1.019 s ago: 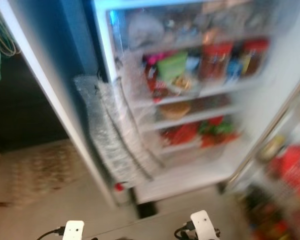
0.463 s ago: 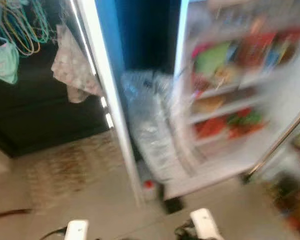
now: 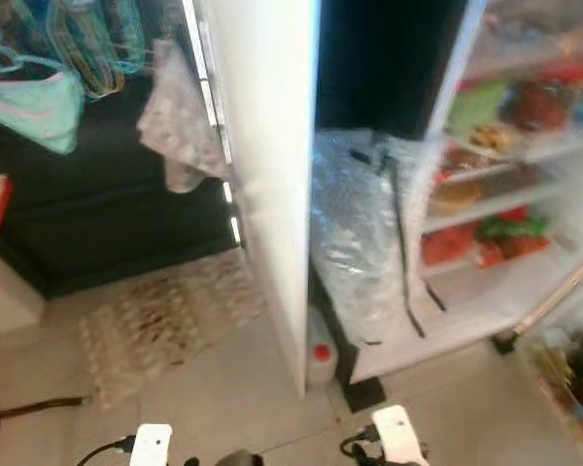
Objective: Restocking fridge
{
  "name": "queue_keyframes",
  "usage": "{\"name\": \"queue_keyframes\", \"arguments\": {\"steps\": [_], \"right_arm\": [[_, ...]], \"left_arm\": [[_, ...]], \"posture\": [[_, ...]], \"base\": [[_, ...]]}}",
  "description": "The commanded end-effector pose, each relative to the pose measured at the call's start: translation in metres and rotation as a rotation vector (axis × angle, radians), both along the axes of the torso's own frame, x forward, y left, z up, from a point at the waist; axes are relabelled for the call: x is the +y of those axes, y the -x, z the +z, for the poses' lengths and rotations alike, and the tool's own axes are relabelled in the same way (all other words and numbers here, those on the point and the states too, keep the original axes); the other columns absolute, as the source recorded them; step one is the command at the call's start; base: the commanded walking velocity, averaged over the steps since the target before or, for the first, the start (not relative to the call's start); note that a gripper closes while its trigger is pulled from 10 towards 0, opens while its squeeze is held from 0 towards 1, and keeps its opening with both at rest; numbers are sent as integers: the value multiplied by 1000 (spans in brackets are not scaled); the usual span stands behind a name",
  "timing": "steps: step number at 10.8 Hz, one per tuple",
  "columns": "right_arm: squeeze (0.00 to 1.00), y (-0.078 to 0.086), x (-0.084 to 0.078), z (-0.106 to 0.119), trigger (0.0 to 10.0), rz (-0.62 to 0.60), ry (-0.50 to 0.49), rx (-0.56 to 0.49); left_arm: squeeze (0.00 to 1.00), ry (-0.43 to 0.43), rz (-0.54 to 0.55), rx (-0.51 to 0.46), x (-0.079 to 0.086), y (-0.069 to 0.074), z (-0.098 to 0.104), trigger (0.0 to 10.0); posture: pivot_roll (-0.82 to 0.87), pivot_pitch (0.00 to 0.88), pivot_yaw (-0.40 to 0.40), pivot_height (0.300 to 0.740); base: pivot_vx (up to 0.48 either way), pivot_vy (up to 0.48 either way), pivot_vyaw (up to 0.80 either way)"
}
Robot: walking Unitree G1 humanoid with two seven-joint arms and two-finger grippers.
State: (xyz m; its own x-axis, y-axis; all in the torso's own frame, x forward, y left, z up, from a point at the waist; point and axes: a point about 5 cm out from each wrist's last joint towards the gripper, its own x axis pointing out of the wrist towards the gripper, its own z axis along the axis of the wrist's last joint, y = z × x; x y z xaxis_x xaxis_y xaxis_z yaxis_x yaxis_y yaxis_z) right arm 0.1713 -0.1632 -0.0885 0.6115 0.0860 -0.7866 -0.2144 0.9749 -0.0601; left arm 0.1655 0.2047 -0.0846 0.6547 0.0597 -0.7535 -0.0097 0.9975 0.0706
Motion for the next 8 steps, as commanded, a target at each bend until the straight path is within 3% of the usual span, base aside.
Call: {"name": "queue_keyframes", "arguments": {"steps": [1, 4, 6, 8], "right_arm": [[0, 3, -3, -2, 10000, -24, -2, 18], [0, 1, -8, 0, 10000, -110, -39, 3], [0, 2, -9, 0, 10000, -115, -40, 6], [0, 1, -7, 0, 10000, -116, -47, 5]], "left_arm": [[0, -4, -24, -8, -3, -1, 1, 10000], [0, 8, -35, -30, -9, -6, 2, 10000], [0, 4, -38, -46, -9, -9, 4, 10000], [0, 7, -40, -59, -10, -11, 5, 10000]], "posture": [[-55, 50, 58, 670], [-56, 51, 60, 700], [-53, 54, 61, 735], [-53, 53, 62, 740]], "base": [[0, 0, 0], [0, 0, 0], [0, 0, 0], [0, 0, 0]]}}
